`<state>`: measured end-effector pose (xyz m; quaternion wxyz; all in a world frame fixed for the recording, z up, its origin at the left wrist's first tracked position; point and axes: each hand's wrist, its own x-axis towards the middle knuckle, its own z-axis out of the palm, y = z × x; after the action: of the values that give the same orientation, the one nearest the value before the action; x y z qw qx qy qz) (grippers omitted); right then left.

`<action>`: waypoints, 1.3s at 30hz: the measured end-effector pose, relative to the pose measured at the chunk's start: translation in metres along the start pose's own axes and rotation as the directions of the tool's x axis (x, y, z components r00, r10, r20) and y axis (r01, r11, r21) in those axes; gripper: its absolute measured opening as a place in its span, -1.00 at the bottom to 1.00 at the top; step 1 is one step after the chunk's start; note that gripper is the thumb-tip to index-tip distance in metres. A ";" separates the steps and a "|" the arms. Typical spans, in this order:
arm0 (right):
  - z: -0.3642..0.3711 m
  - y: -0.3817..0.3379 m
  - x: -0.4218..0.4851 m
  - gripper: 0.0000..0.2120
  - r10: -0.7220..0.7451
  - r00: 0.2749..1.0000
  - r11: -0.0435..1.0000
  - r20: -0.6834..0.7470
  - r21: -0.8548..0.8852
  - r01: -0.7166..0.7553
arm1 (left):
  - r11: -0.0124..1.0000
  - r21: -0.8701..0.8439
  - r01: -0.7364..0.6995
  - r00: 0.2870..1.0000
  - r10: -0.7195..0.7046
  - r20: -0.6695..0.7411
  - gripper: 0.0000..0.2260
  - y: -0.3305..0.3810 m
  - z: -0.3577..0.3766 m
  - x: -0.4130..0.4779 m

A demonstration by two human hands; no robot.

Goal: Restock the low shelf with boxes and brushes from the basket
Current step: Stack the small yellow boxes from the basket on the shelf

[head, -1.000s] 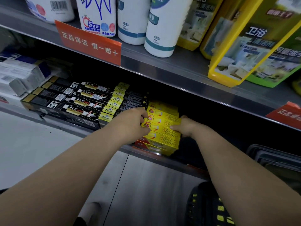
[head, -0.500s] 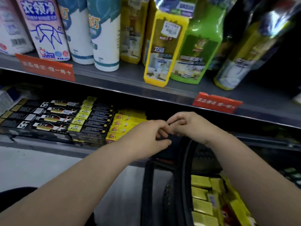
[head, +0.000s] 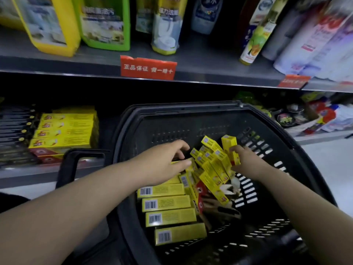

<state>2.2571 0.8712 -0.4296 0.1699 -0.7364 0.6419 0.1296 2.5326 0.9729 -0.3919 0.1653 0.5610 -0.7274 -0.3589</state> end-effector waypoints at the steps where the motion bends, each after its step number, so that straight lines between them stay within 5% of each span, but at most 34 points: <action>1: 0.002 0.006 0.006 -0.40 0.031 0.999 0.999 -0.022 0.026 -0.030 | 1.000 -0.026 0.013 1.000 -0.012 0.009 -0.63 0.001 0.005 0.004; 5: 0.012 0.007 0.030 -0.35 0.073 0.997 0.990 -0.009 0.123 -0.071 | 0.992 -0.112 0.057 0.998 -0.056 0.014 -0.68 0.002 0.019 0.016; 9: 0.030 -0.006 0.043 -0.41 0.094 0.992 0.994 0.084 -0.066 -0.089 | 0.984 -0.149 0.095 0.995 -0.093 0.027 -0.77 -0.004 0.025 0.019; 13: 0.008 -0.020 0.041 -0.71 0.047 0.999 0.960 0.003 -0.277 -0.044 | 0.980 -0.159 0.123 0.992 -0.122 0.021 -0.79 -0.007 0.025 0.022; 17: -0.028 -0.051 0.013 -0.68 -0.059 0.988 0.966 -0.144 -0.258 0.020 | 0.970 -0.181 0.162 0.986 -0.164 0.001 -0.62 -0.008 0.024 0.024; 19: -0.035 -0.075 -0.006 -0.64 -0.101 0.983 0.993 -0.154 -0.078 0.090 | 0.961 -0.187 0.205 0.979 -0.204 0.023 -0.41 -0.009 0.024 0.025; 21: -0.035 -0.098 -0.019 -0.65 -0.175 0.978 0.938 -0.113 0.282 0.200 | 0.931 -0.257 0.258 0.966 -0.251 0.061 -0.27 -0.008 0.023 0.025; 24: -0.031 -0.114 -0.025 -0.81 -0.323 0.946 0.674 -0.033 0.693 0.255 | 0.886 -0.338 0.318 0.943 -0.334 0.011 -0.49 -0.010 0.021 0.027; 26: -0.023 -0.105 -0.019 -0.74 -0.351 0.931 0.659 0.098 0.732 0.171 | 0.821 -0.422 0.385 0.904 -0.428 -0.009 -0.59 -0.014 0.018 0.027; 27: -0.016 -0.096 -0.013 -0.65 -0.318 0.930 0.774 0.184 0.617 0.143 | 0.784 -0.465 0.411 0.888 -0.460 0.008 -0.59 -0.017 0.017 0.026; 29: 0.009 -0.070 -0.002 -0.51 -0.161 0.926 0.987 0.340 0.046 0.155 | 0.739 -0.512 0.437 0.875 -0.481 0.053 -0.55 -0.020 0.018 0.027; 31: 0.044 -0.046 0.003 -0.52 -0.004 0.890 0.902 0.457 -0.382 0.200 | 0.704 -0.558 0.440 0.874 -0.478 0.085 -0.51 -0.019 0.018 0.028; 33: 0.074 -0.035 0.003 -0.58 0.070 0.852 0.854 0.519 -0.472 0.218 | 0.675 -0.593 0.439 0.872 -0.479 0.102 -0.49 -0.018 0.018 0.029; 39: 0.092 -0.062 0.012 -0.63 0.031 0.937 0.788 0.348 -0.585 0.191 | 0.641 -0.632 0.436 0.871 -0.476 0.119 -0.59 -0.022 0.019 0.031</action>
<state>2.3228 0.9064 -0.5127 0.0369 -0.7448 0.4940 0.4471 2.5262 0.9479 -0.4257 0.2715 0.6454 -0.3901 -0.5980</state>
